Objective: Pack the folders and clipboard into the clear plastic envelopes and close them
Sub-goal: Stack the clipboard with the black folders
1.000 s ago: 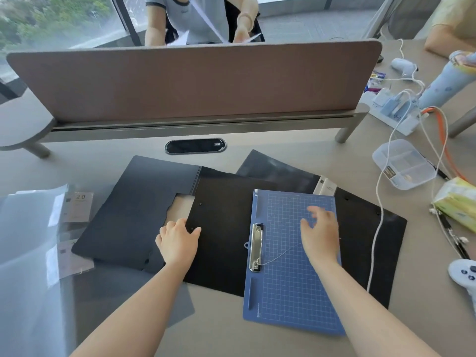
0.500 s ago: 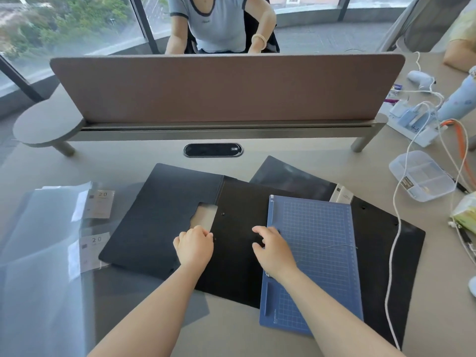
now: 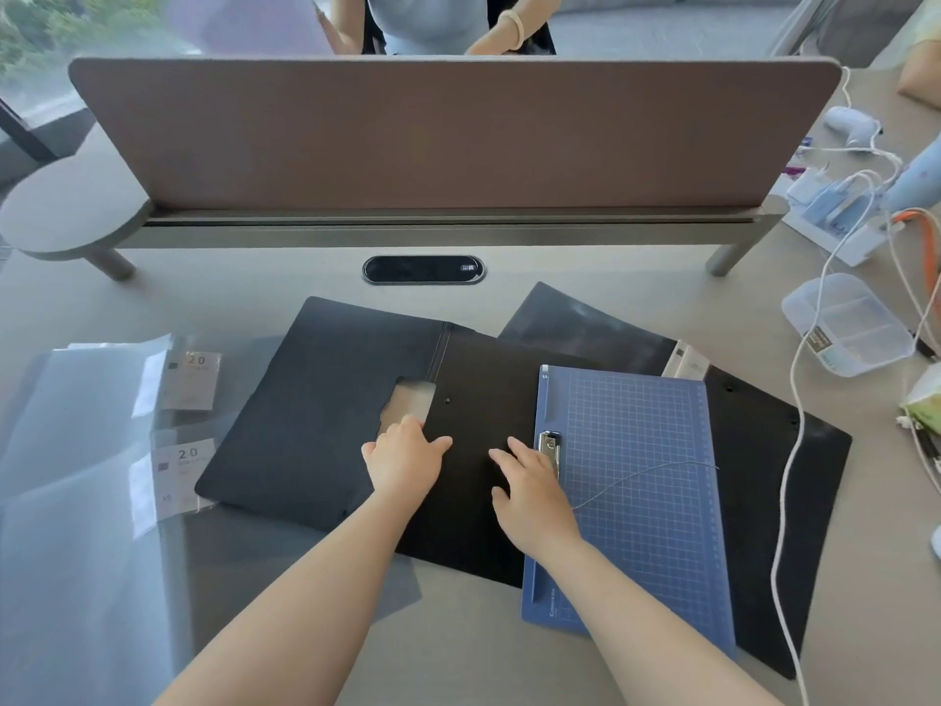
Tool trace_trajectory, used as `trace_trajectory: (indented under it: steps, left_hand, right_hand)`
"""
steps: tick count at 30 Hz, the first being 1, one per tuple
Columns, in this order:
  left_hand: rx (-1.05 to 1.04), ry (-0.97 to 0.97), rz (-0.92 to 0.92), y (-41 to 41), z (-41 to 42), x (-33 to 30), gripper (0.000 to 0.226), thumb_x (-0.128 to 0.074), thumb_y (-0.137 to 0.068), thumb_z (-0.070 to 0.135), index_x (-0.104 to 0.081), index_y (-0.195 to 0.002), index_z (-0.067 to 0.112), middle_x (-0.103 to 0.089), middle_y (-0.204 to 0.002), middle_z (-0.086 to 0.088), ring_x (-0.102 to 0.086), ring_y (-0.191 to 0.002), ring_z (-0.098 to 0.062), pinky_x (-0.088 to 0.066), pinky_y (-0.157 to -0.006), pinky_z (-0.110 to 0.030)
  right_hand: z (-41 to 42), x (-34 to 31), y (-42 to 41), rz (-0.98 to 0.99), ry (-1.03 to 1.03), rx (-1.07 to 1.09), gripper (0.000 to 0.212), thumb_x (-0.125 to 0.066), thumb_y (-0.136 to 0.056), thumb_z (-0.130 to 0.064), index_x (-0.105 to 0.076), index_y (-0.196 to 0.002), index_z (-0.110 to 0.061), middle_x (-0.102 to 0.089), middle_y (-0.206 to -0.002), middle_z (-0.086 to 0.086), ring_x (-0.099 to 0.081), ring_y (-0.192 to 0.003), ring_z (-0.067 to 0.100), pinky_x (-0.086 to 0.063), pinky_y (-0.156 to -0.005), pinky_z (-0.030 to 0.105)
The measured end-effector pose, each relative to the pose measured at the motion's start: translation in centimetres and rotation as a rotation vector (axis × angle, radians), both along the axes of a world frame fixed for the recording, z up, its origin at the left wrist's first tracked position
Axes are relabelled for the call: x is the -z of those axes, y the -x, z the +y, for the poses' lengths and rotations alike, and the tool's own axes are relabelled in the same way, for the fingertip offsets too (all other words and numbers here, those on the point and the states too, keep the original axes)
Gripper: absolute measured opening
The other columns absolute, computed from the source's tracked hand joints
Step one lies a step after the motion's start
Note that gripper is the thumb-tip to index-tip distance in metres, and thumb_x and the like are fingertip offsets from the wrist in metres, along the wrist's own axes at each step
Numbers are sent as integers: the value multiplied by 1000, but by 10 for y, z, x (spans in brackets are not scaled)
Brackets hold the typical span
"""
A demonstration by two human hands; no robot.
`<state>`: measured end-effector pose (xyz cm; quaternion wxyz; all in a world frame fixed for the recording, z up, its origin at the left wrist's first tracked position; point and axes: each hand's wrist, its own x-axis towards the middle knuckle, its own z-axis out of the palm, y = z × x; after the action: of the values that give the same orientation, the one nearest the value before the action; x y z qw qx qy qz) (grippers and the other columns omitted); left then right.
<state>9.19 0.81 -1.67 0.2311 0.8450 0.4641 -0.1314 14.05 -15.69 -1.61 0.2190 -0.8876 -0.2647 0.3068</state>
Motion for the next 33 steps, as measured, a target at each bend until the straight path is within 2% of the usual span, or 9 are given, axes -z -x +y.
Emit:
trace_trajectory:
  steps: [4,9,13,18,21,24,28,31,33]
  left_hand:
    - [-42,77,12,-4,5,-2,45,-57,-93,46,-59,-125,15,-61,-78,5,-58,-80,-20,-32,-102,-41]
    - [-98,104,-85,-5,11,-21,41,-60,-92,43,-60,-123,15,-69,-110,-5,-64,-106,-26,-30,-109,-45]
    - [-107,66,-199,0,25,-51,40,-62,-91,42,-61,-121,15,-68,-111,-4,-63,-107,-26,-37,-108,-47]
    - [-162,89,-382,11,39,-91,34,-69,-87,35,-63,-113,13,-60,-91,4,-59,-88,-19,-49,-82,-34]
    - [-158,124,-452,22,44,-111,29,-71,-85,32,-63,-106,13,-58,-80,8,-58,-79,-16,-47,-74,-31]
    - [-127,154,-533,31,46,-131,19,-73,-84,28,-63,-95,17,-60,-78,6,-59,-74,-13,-46,-65,-24]
    - [-48,177,-627,41,45,-157,12,-75,-82,23,-64,-83,19,-59,-73,4,-56,-69,-11,-47,-64,-21]
    - [-15,194,-675,48,48,-171,13,-78,-79,24,-66,-77,20,-59,-69,-1,-54,-64,-11,-50,-66,-28]
    - [-16,215,-702,52,51,-178,13,-79,-79,25,-66,-78,20,-63,-80,-5,-57,-71,-11,-52,-71,-29]
  right_hand:
    - [-1,2,0,-4,-2,6,51,-48,-99,-20,-38,-149,-26,-22,-163,-3,-13,-152,22,-30,-117,39]
    - [2,-2,2,-39,-61,52,50,-49,-99,-18,-40,-148,-26,-24,-162,-6,-18,-151,20,-31,-116,36]
    - [6,-9,1,-37,-144,160,51,-51,-99,-22,-38,-148,-27,-27,-161,-5,-23,-149,20,-33,-114,36]
    - [9,-17,-3,41,-209,308,58,-55,-97,-28,-32,-151,-25,-30,-160,-2,-29,-147,22,-34,-114,39]
    - [13,-24,-4,148,-319,421,60,-58,-96,-29,-34,-150,-24,-41,-154,-2,-39,-142,23,-38,-111,42]
    - [23,-31,-8,392,-423,555,61,-62,-93,-35,-36,-148,-28,-49,-148,0,-47,-135,26,-42,-110,46]
    - [34,-41,-9,685,-542,668,58,-61,-93,-38,-36,-145,-28,-55,-133,-4,-50,-129,26,-41,-103,38]
    - [39,-46,-8,719,-588,686,59,-62,-93,-38,-37,-145,-27,-56,-125,-4,-52,-124,27,-41,-107,43]
    - [41,-47,-9,677,-599,713,50,-61,-93,-37,-45,-139,-23,-60,-115,-4,-55,-115,26,-44,-103,41]
